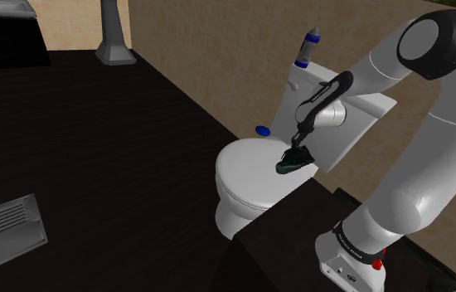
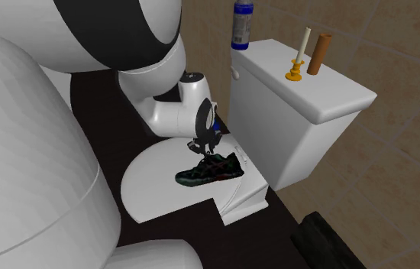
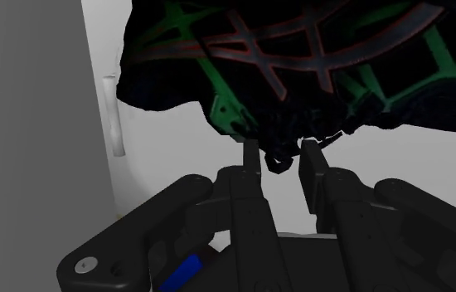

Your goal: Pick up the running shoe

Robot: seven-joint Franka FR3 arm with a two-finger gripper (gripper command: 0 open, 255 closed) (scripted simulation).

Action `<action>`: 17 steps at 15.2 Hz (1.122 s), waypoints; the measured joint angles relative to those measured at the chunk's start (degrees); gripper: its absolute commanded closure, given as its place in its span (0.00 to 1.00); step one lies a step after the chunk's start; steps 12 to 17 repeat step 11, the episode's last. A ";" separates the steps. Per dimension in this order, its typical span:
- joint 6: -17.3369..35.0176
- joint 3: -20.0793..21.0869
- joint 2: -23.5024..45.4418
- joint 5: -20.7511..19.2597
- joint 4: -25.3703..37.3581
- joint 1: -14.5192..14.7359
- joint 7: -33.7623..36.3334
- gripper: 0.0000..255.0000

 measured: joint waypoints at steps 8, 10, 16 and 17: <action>-6.48 -2.52 -6.94 -5.29 0.02 1.75 3.20 1.00; -8.09 -2.75 -8.35 -6.24 0.30 1.91 3.78 1.00; -8.69 -2.82 -8.92 -6.64 0.35 1.97 4.05 1.00; -8.69 -2.82 -8.92 -6.64 0.35 1.97 4.05 1.00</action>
